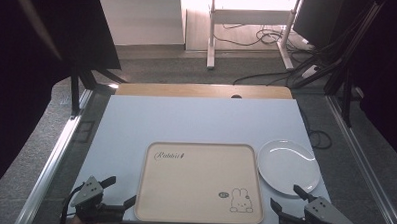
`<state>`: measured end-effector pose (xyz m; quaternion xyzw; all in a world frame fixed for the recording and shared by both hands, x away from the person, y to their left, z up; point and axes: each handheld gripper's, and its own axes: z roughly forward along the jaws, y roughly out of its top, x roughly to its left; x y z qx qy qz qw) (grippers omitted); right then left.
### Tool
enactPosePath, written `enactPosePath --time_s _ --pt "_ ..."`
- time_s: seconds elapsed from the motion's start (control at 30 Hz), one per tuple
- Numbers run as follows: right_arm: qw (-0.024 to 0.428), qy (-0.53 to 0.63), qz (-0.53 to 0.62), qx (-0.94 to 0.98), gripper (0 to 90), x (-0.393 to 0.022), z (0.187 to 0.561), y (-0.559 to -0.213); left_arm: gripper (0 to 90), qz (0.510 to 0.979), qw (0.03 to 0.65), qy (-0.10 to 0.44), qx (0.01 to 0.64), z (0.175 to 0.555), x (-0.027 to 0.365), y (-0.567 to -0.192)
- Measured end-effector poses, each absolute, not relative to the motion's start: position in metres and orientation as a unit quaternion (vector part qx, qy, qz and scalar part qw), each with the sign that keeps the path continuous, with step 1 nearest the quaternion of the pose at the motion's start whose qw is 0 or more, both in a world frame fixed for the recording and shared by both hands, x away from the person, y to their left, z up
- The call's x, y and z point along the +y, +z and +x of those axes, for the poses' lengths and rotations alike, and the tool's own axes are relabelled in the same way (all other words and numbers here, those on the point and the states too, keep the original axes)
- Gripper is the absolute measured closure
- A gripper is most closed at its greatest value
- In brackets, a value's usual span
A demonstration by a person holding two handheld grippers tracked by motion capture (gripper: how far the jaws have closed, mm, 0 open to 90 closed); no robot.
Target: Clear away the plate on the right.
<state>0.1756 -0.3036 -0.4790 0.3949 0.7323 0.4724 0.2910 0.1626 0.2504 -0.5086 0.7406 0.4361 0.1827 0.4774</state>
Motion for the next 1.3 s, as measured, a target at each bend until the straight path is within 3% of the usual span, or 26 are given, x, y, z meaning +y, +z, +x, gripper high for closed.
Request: enactPosePath --time_s 0.33,0.9,1.3 --pt "0.336 0.426 0.362 0.758 14.6 -0.292 0.175 -0.485 2.6 0.740 0.478 0.180 0.436 0.163 0.251 -0.509" --pt "0.330 0.414 0.363 0.767 15.2 -0.291 0.177 -0.486 2.6 0.740 0.479 0.180 0.437 0.163 0.251 -0.509" --pt "0.378 0.343 0.334 0.792 24.9 -0.284 0.177 -0.488 2.6 0.740 0.478 0.180 0.437 0.164 0.251 -0.509"
